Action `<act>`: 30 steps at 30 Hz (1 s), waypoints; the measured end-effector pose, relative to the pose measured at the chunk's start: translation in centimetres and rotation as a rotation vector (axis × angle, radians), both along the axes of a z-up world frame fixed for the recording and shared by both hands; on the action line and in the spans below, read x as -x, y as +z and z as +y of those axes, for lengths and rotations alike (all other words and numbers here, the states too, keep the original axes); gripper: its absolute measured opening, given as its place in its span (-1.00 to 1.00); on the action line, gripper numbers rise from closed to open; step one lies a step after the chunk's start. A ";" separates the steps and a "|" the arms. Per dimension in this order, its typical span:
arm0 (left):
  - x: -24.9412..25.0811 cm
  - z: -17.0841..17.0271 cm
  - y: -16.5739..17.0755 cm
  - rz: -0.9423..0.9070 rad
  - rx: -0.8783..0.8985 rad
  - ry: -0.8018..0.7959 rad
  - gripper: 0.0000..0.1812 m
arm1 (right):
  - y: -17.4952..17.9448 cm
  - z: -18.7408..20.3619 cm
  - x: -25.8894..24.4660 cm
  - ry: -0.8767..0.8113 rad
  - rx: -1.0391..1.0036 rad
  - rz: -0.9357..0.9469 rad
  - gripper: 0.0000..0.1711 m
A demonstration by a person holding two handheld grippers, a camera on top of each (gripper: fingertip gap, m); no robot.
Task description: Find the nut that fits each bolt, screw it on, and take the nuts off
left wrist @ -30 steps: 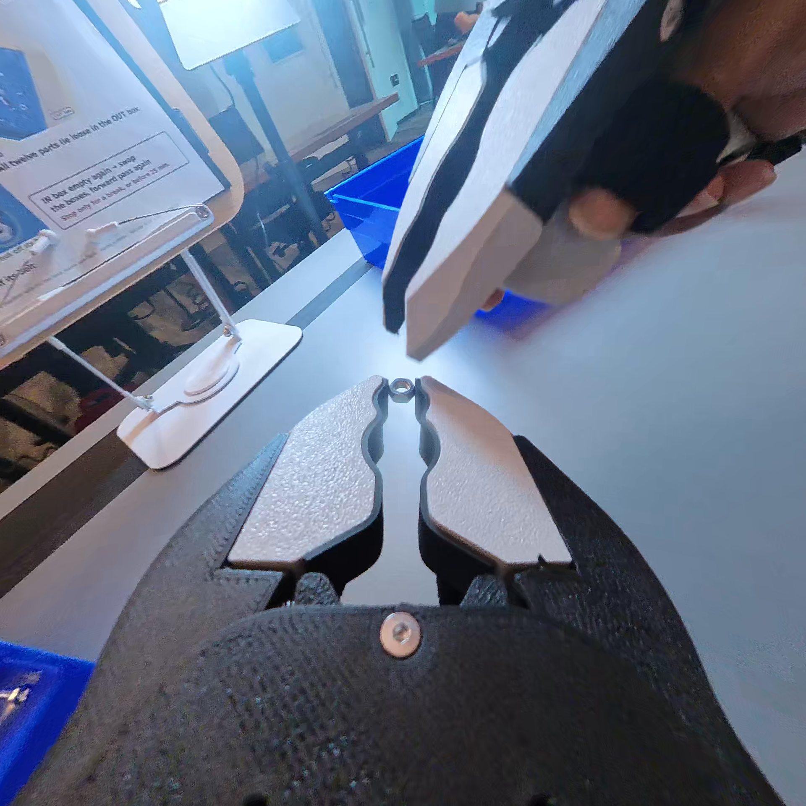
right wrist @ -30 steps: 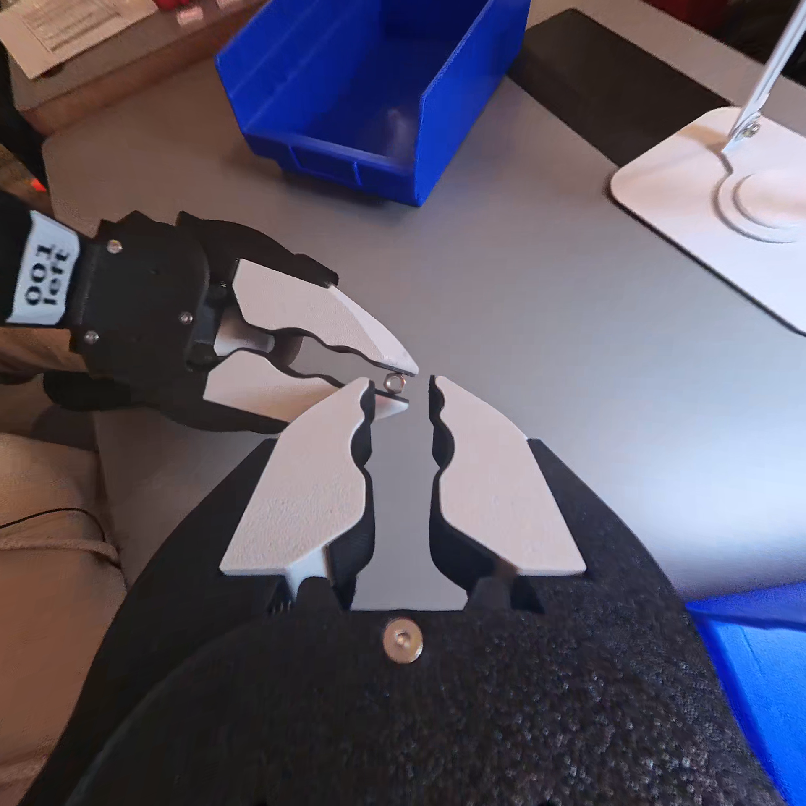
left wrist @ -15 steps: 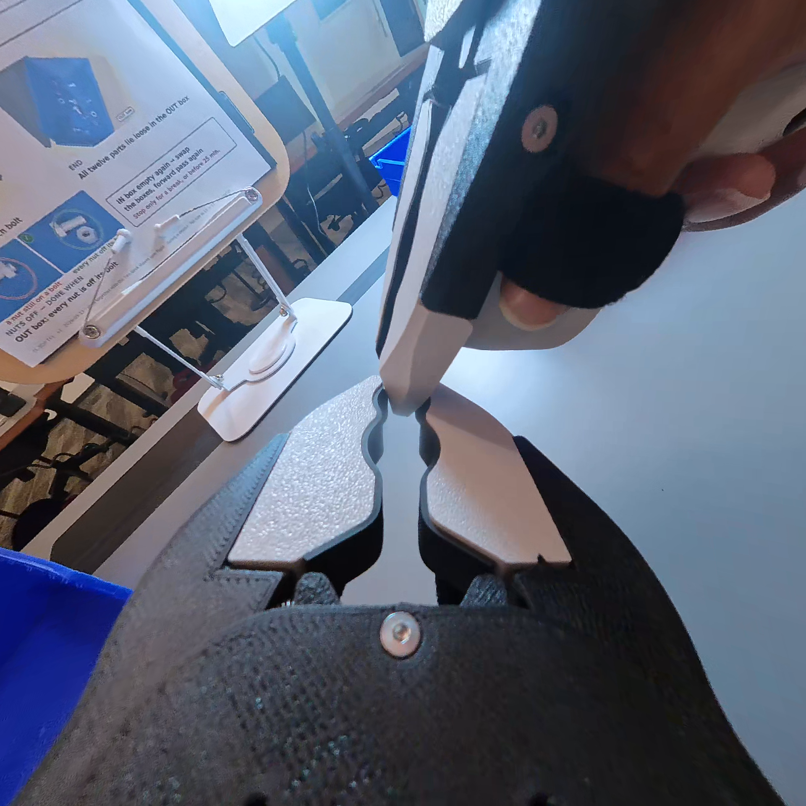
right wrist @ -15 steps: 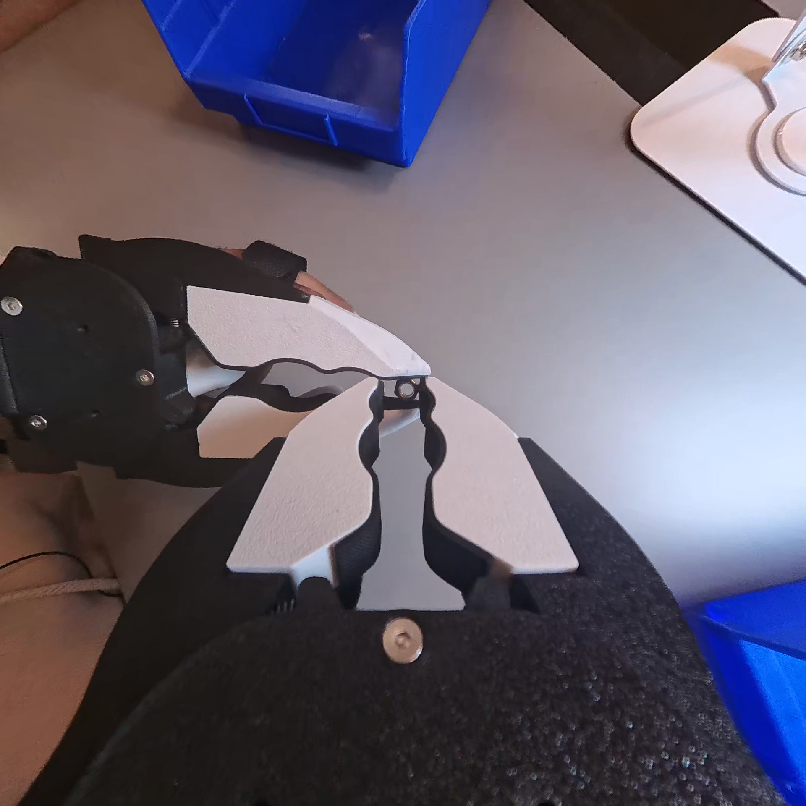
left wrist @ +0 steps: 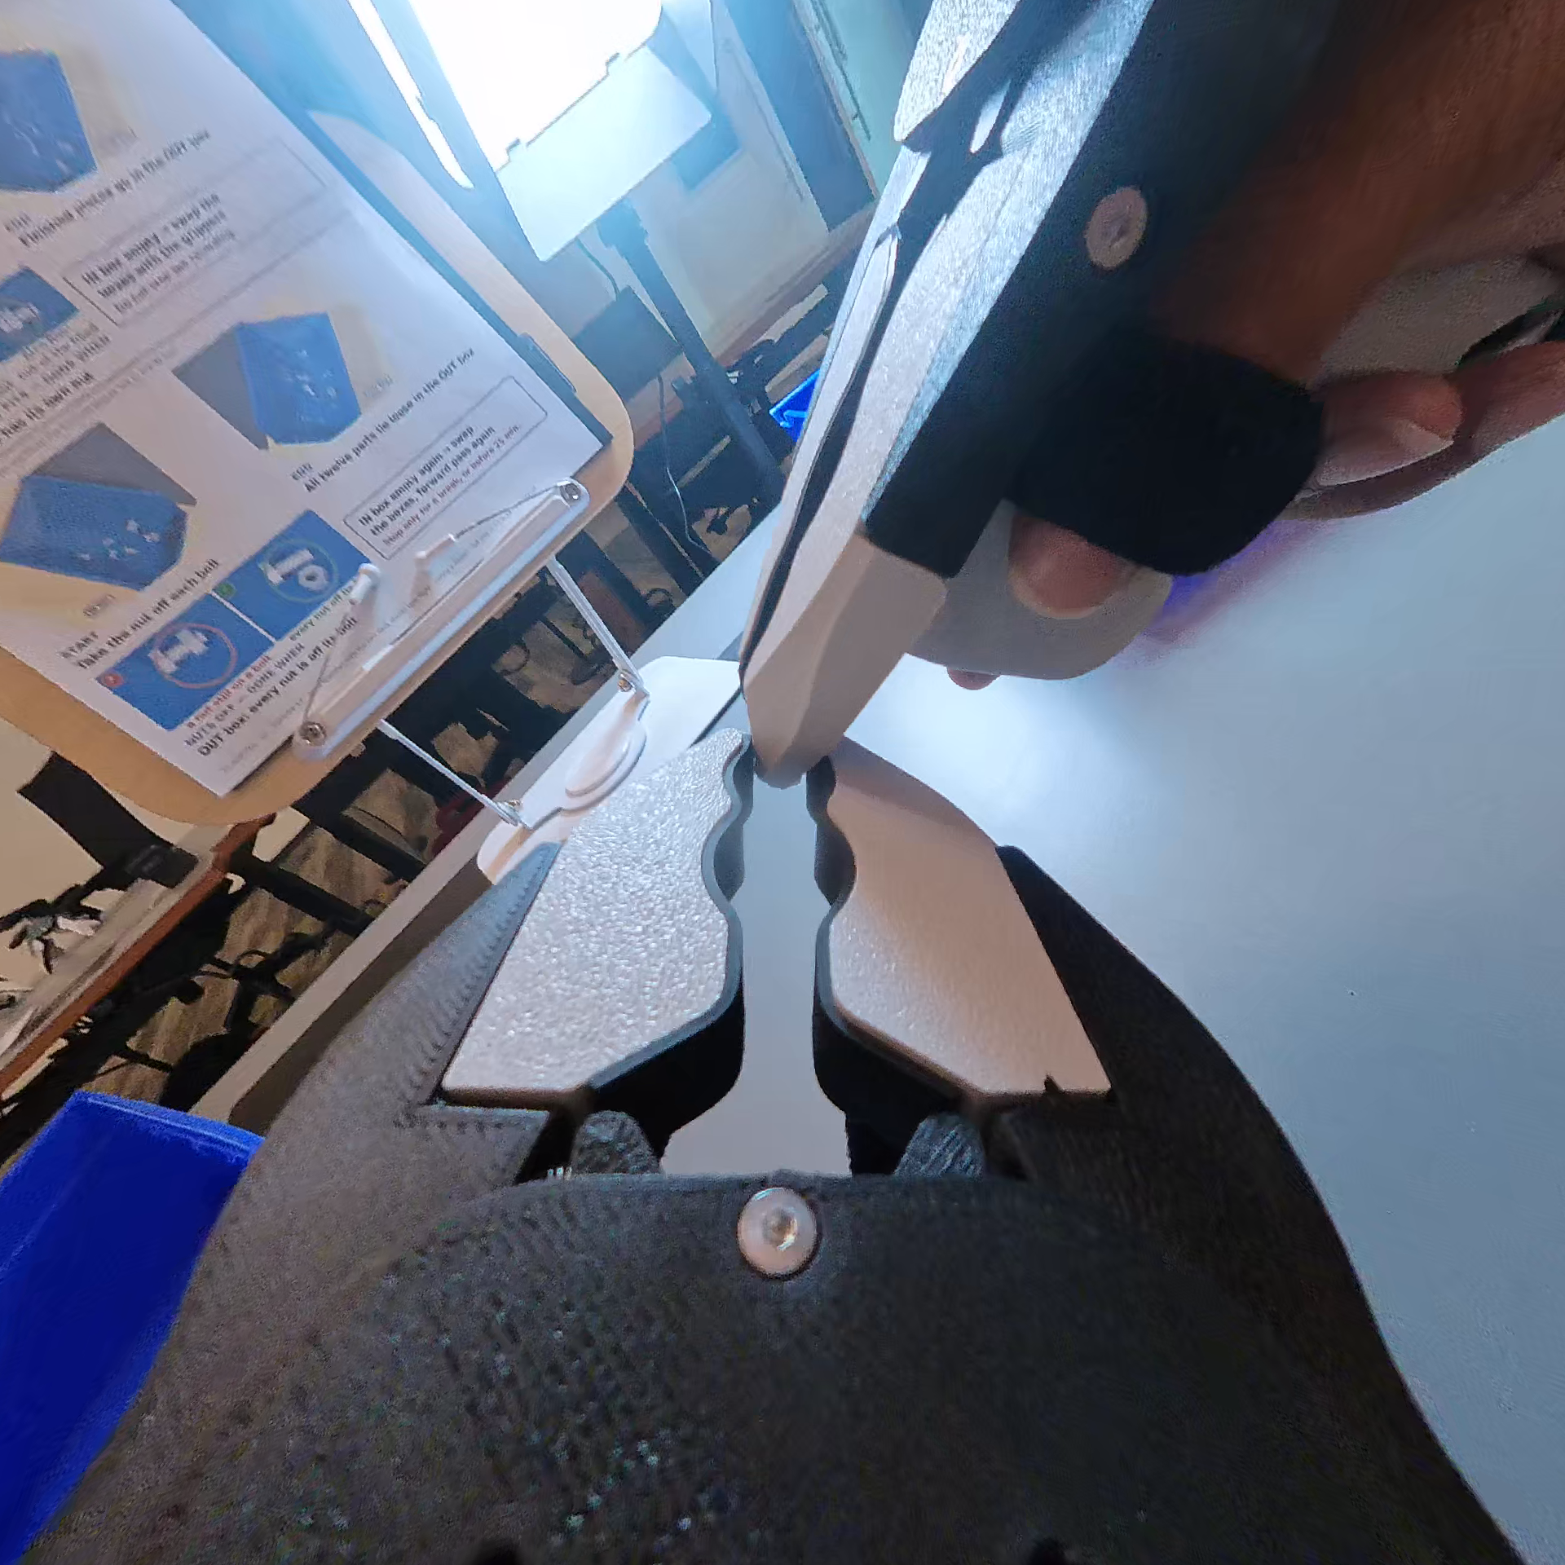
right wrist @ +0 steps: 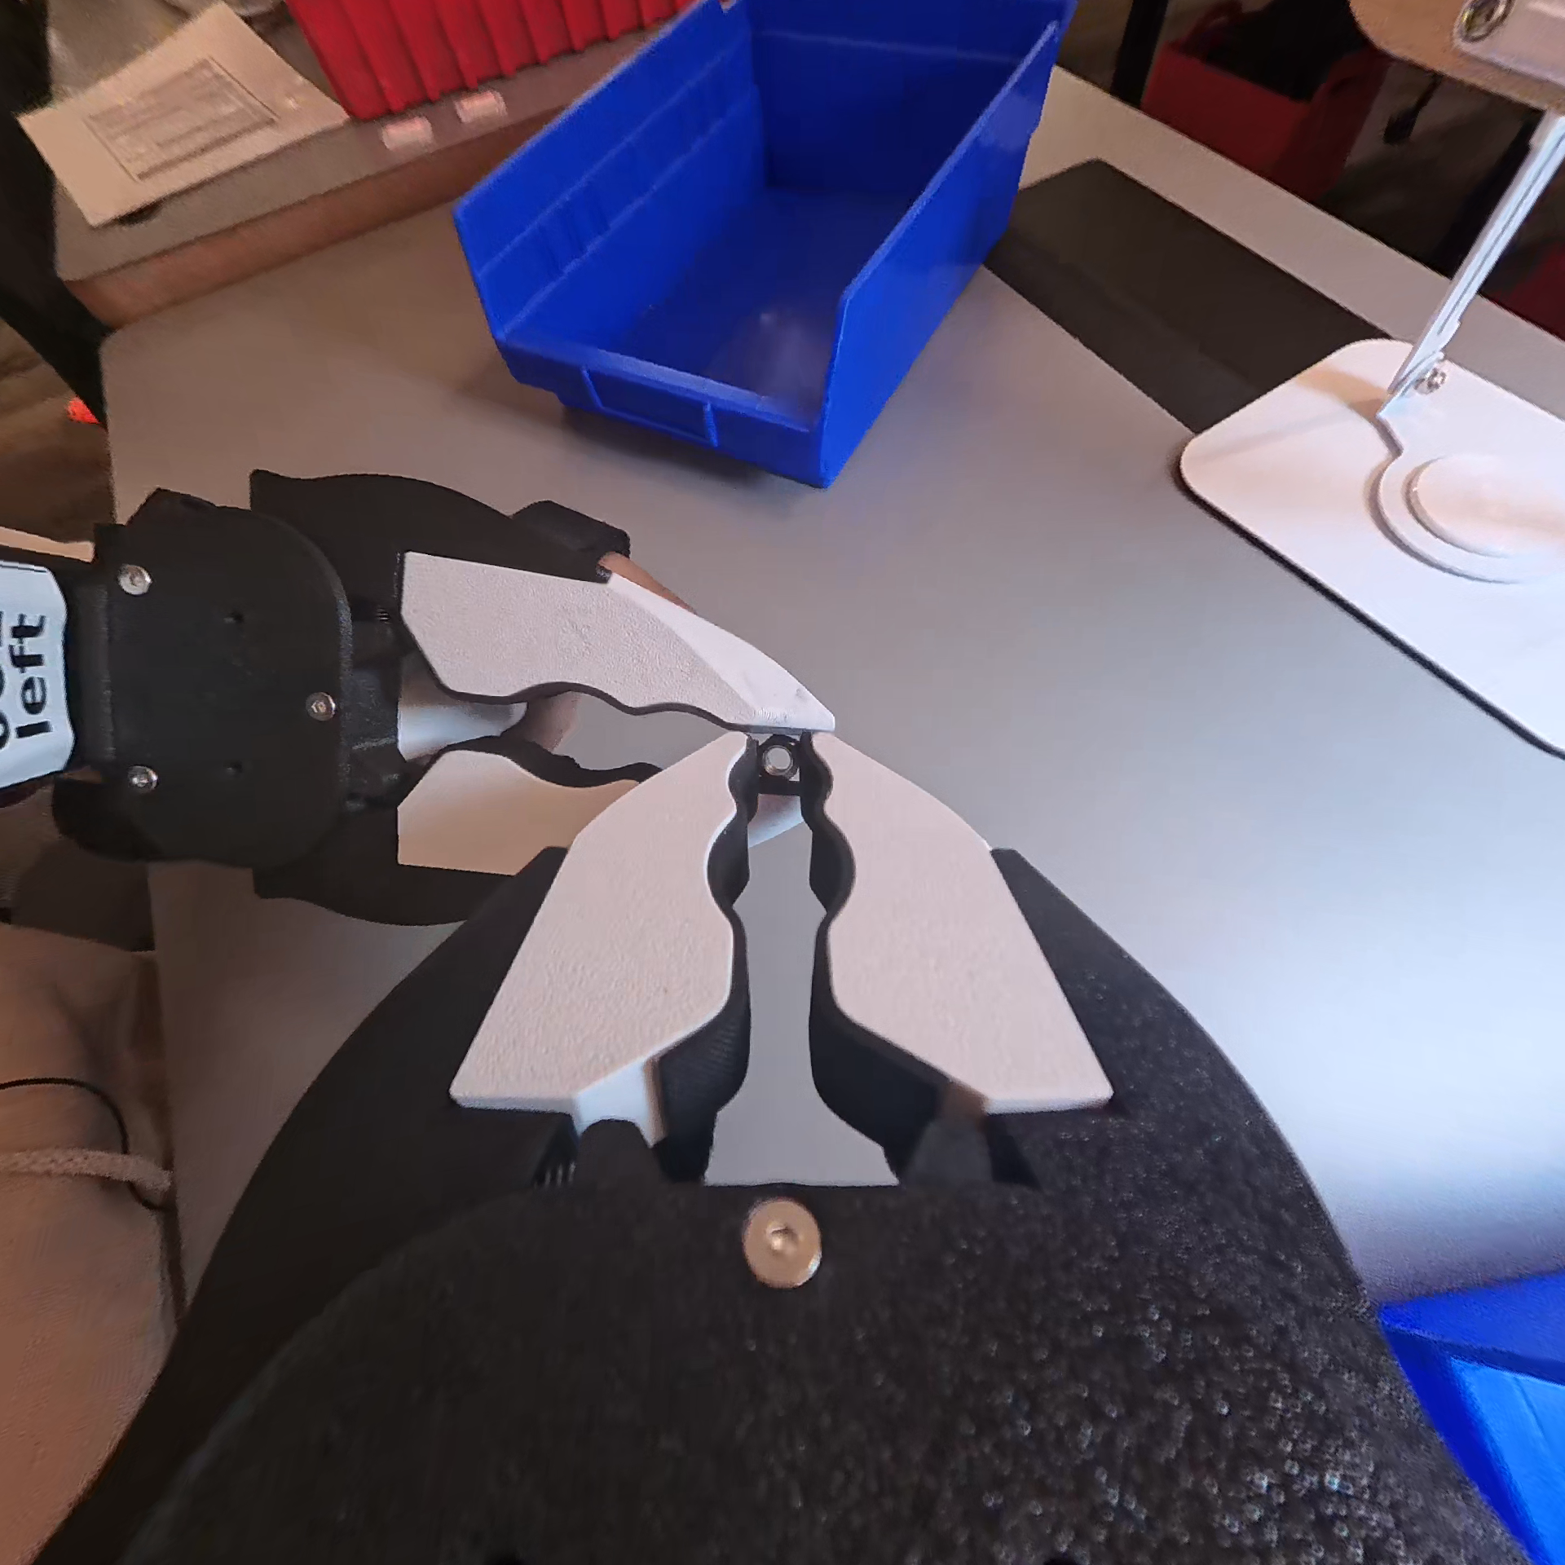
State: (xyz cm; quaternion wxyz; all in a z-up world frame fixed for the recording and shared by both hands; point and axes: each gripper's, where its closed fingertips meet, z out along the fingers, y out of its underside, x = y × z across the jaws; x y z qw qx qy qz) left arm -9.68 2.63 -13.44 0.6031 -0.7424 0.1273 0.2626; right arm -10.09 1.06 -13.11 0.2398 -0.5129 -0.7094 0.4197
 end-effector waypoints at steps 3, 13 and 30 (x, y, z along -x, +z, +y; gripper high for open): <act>-0.3 0.0 0.2 0.034 -0.012 -0.005 -0.88 | 0.3 0.0 -0.3 0.021 0.025 0.039 -0.90; -1.2 -0.1 0.6 0.103 -0.039 -0.037 -0.88 | 1.0 -0.1 -1.3 0.085 0.057 0.175 -0.90; 0.0 -0.6 1.2 -0.306 -0.106 -0.151 -0.88 | 0.0 23.3 -6.0 -0.289 -0.210 -0.278 -0.89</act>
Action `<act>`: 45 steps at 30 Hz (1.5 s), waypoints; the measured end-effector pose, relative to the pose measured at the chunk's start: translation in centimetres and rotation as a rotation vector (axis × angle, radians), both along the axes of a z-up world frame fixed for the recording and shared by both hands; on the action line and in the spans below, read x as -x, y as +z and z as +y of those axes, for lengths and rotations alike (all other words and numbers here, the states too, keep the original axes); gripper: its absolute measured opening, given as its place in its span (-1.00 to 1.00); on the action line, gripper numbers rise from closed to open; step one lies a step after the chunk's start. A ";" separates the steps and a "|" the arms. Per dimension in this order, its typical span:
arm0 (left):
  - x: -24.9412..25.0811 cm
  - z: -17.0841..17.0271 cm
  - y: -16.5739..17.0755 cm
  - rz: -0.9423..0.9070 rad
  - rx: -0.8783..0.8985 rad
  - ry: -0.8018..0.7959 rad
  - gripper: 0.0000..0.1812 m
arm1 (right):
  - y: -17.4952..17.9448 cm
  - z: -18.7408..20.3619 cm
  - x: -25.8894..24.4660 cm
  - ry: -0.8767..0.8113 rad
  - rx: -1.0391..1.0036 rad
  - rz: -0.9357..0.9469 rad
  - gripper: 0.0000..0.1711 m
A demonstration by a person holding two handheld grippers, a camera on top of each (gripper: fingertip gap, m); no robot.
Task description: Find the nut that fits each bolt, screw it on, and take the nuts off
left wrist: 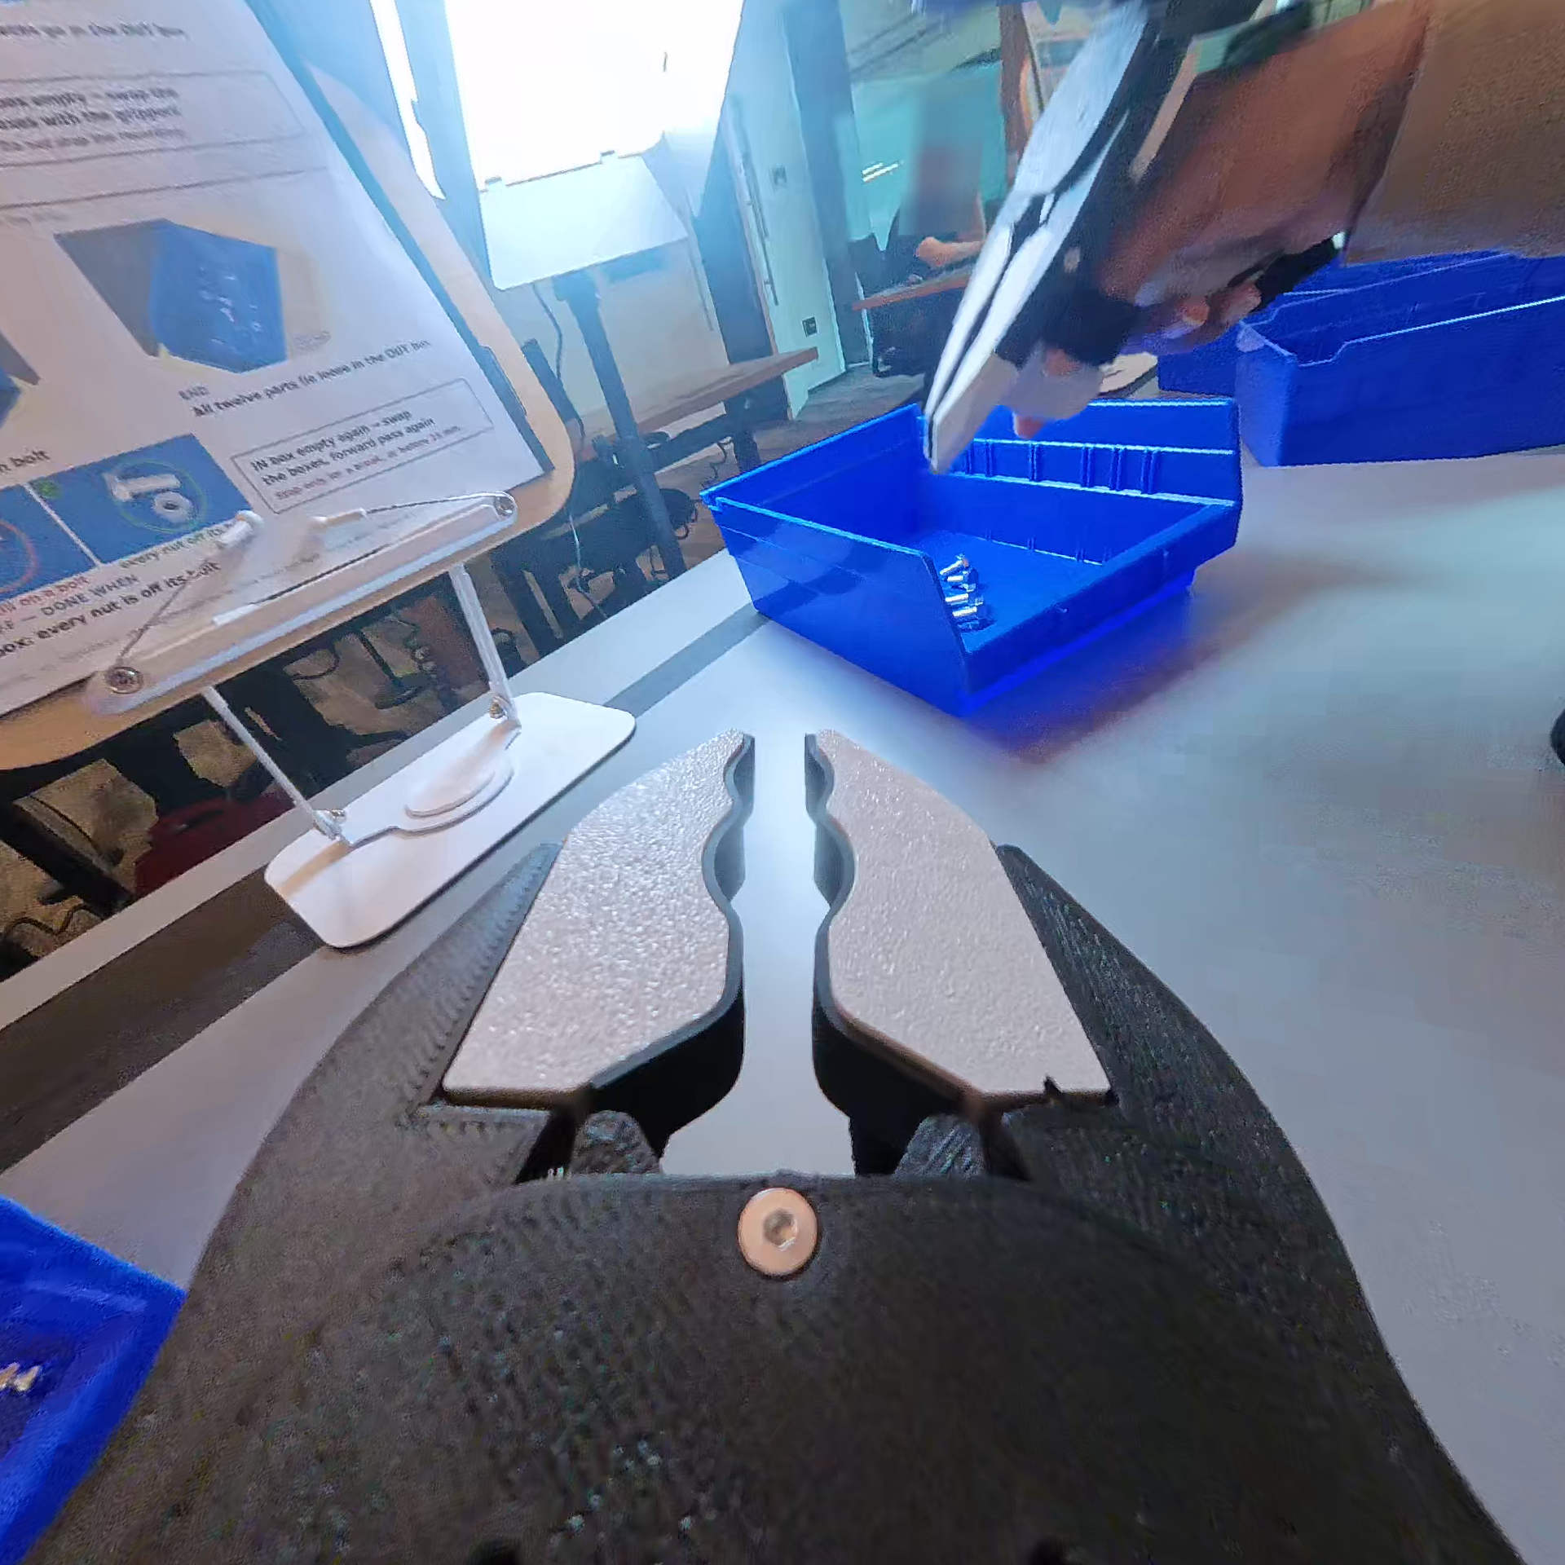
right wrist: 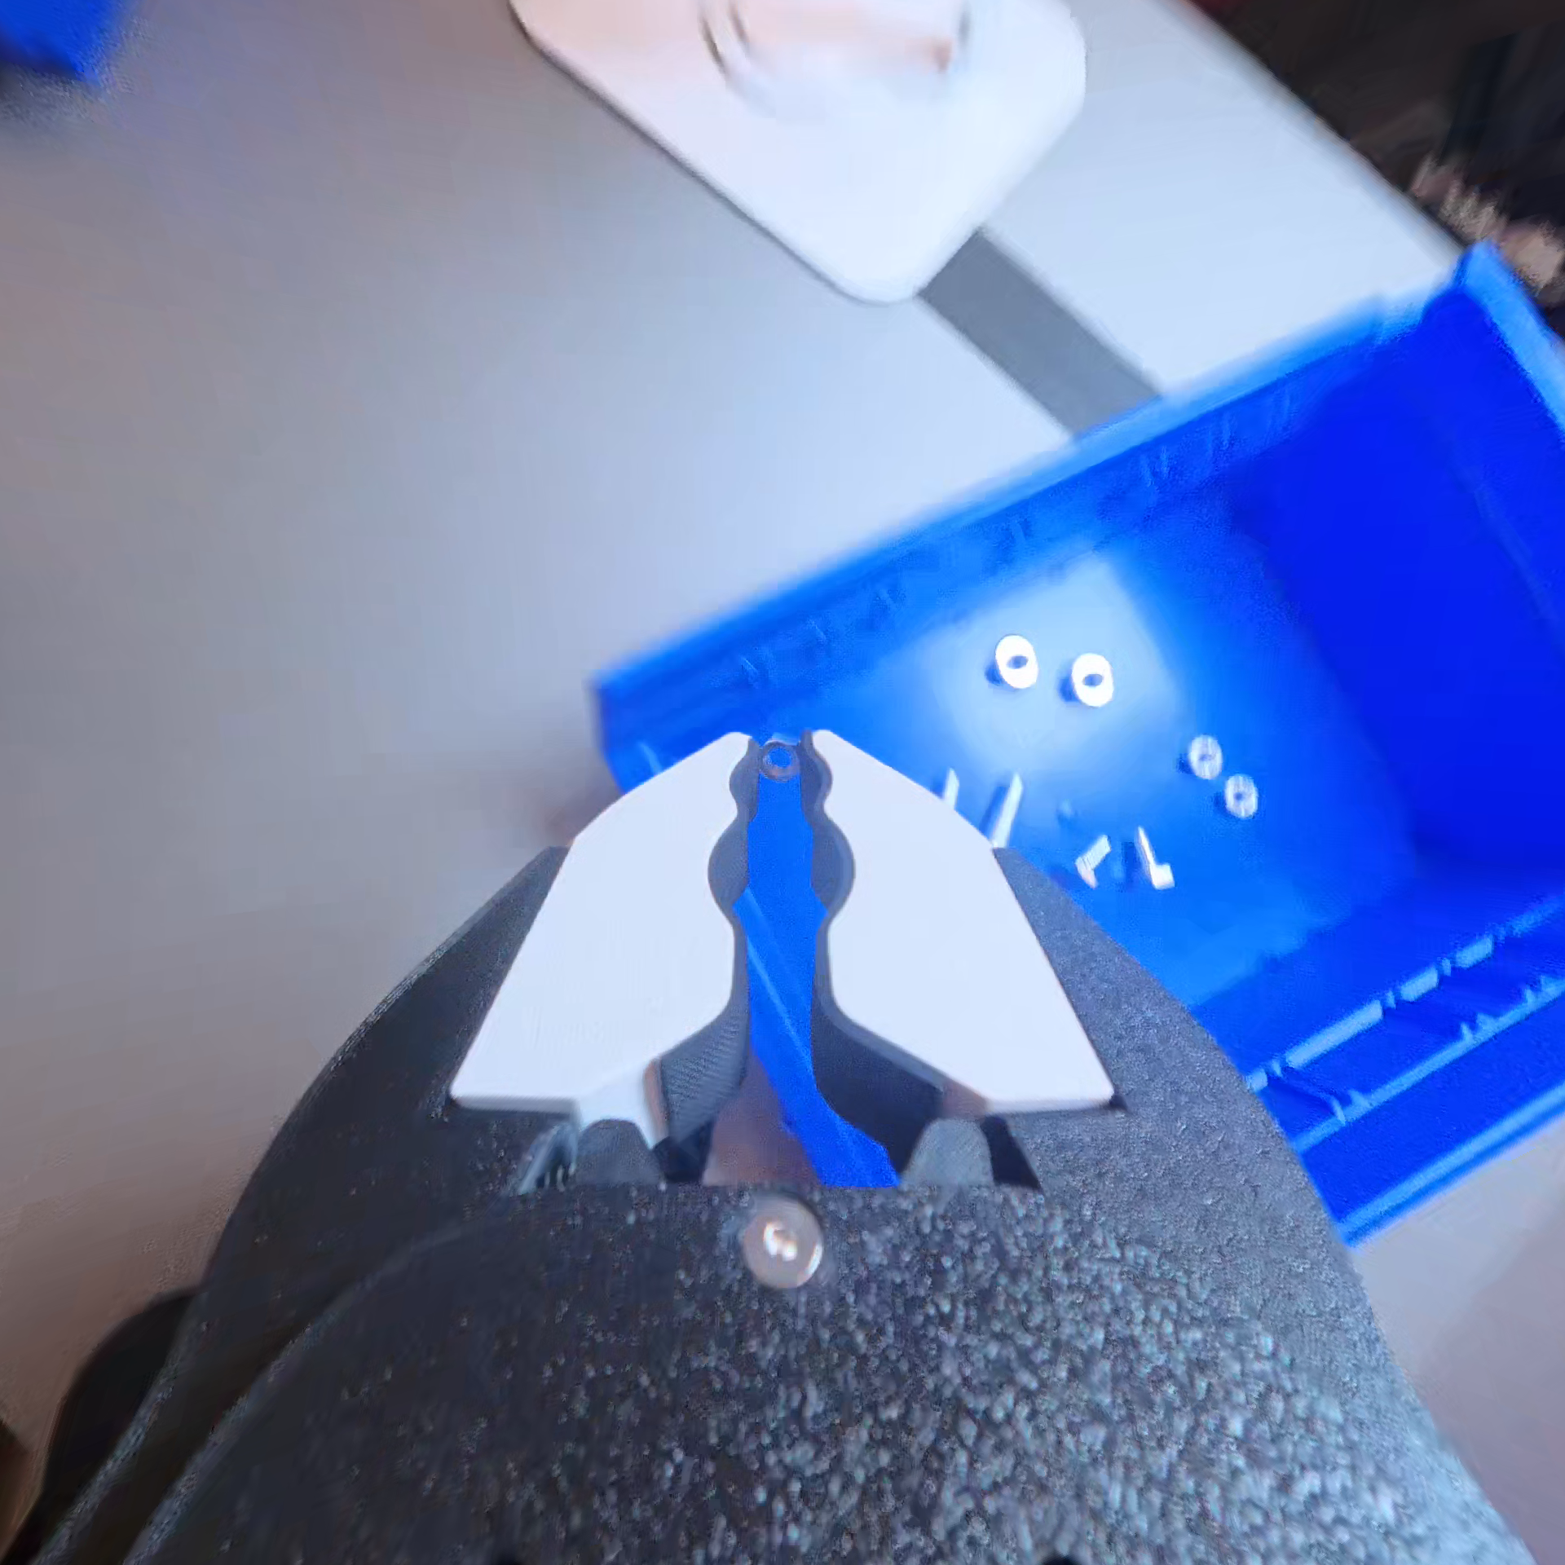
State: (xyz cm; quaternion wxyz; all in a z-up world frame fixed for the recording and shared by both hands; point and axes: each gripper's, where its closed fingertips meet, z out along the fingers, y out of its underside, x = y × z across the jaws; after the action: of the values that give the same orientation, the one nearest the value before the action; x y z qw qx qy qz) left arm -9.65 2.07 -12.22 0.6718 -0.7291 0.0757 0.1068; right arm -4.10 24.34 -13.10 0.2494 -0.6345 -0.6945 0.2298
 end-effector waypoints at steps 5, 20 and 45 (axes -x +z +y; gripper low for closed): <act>0.1 0.1 -0.4 0.028 0.011 0.004 -0.90 | -7.7 4.2 -2.0 -0.003 0.062 -0.249 -0.89; 2.9 0.4 -1.9 -0.015 0.060 0.050 -0.90 | -12.8 3.1 0.6 0.134 0.076 -0.396 -0.83; 29.0 -8.6 -10.0 -0.737 0.662 0.476 -0.69 | 2.6 -12.0 -4.0 0.156 0.348 0.660 -0.79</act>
State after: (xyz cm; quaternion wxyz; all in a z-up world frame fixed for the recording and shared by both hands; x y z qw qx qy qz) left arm -38.64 -6.56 -22.23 0.3457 -0.8877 -0.3021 -0.0359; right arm -0.09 12.35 -10.52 0.3298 -0.5044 -0.5736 0.5548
